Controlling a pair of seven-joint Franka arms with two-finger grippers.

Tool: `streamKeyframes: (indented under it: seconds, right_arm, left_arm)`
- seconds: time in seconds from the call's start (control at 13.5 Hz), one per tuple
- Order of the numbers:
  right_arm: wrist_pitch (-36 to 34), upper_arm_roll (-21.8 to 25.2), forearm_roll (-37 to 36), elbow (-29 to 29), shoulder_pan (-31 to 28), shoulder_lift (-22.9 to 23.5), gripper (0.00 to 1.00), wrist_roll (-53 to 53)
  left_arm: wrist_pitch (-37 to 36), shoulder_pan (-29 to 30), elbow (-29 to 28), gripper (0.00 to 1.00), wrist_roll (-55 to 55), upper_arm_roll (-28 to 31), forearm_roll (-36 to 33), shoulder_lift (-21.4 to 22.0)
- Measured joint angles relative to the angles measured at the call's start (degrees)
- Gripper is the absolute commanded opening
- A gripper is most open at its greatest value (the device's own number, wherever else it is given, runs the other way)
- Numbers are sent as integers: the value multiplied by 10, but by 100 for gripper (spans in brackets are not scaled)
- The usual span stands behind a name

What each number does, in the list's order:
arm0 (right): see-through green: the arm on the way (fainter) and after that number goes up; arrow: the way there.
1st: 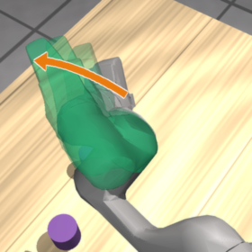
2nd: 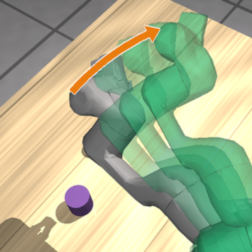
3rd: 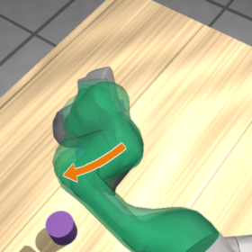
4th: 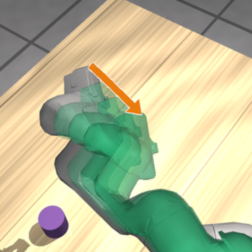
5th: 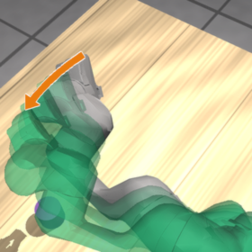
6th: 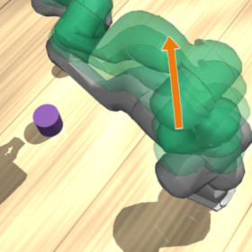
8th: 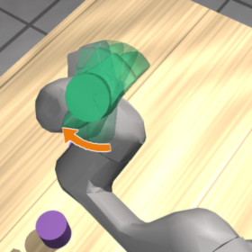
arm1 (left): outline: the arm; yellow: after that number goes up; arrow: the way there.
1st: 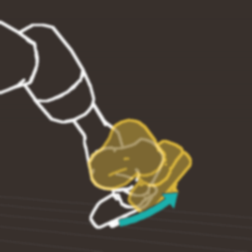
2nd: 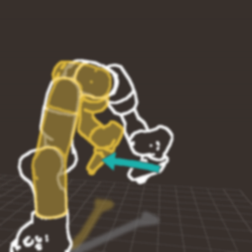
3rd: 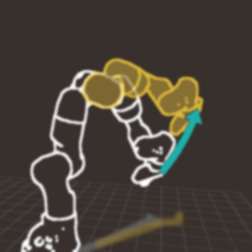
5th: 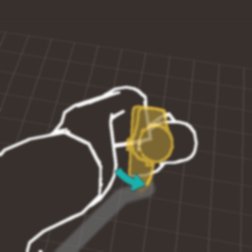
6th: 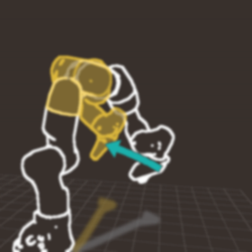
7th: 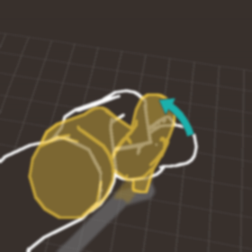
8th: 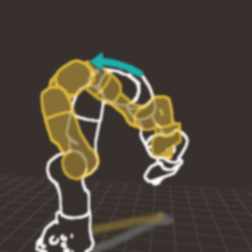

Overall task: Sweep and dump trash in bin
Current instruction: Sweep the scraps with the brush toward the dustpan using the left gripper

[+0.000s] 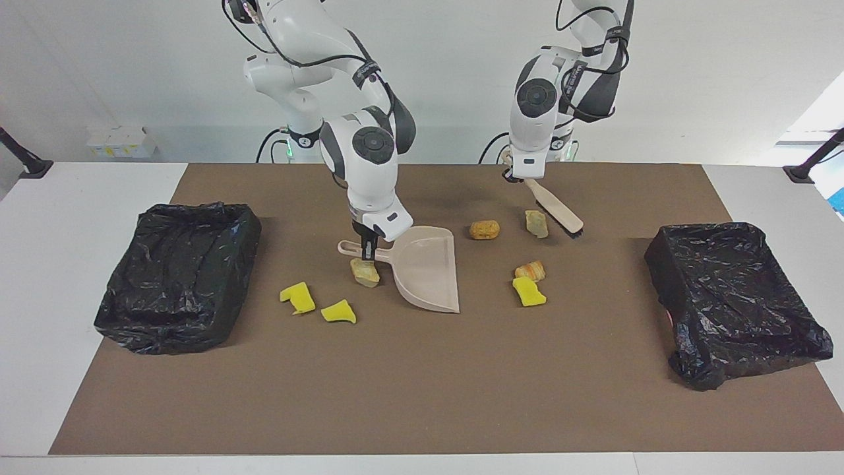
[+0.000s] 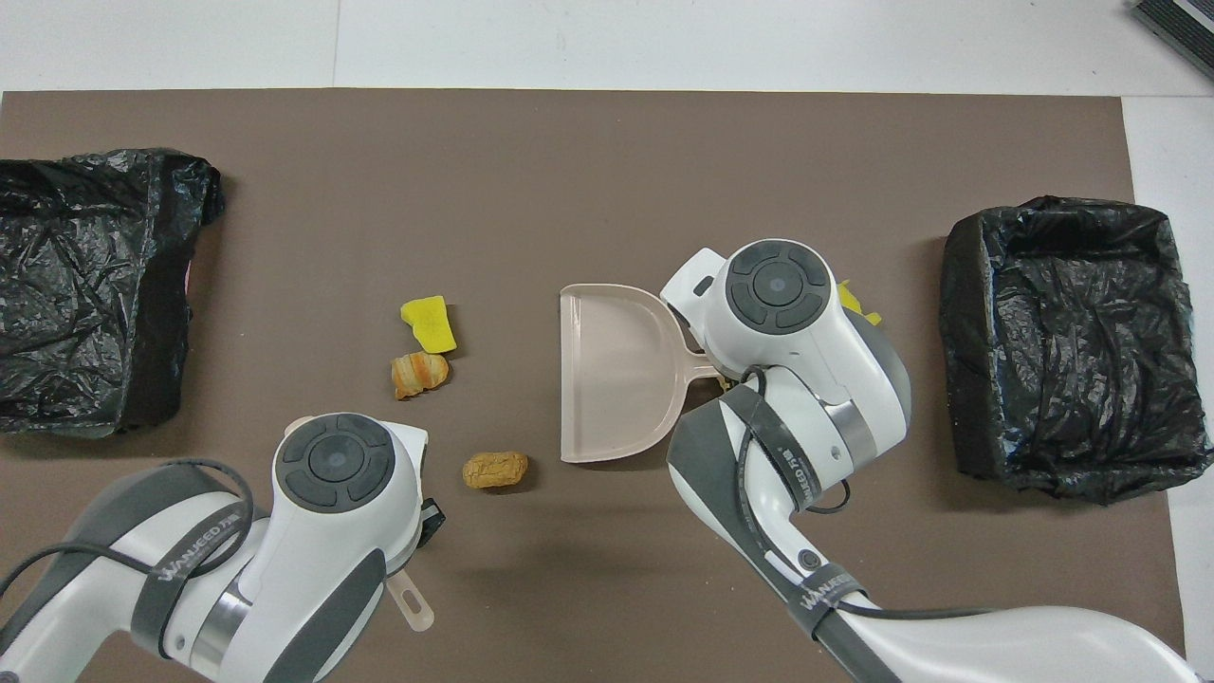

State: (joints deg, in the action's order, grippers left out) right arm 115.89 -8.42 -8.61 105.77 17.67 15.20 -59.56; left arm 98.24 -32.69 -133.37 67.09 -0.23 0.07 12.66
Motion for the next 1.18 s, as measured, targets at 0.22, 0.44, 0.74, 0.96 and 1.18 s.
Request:
streamKeyframes:
  seconds: [0.22, 0.44, 0.74, 0.96, 1.18]
  right_arm:
    - [0, 0, 0, 0, 0, 0, 0, 1]
    - [0, 0, 0, 0, 0, 0, 0, 1]
    - [1, 1, 0, 6, -1, 0, 0, 3]
    - [2, 1, 0, 9, -2, 0, 0, 4]
    - [2, 1, 0, 9, -2, 0, 0, 5]
  left_arm:
    - [3, 0, -37, 0, 13, 1, 12, 27]
    - [41, 0, -59, 0, 25, 1, 58, 37]
    - [129, 0, -76, 0, 28, 1, 90, 25]
    - [196, 1, -72, 0, 26, 4, 102, -4]
    - [217, 8, -29, 0, -3, 9, 103, -34]
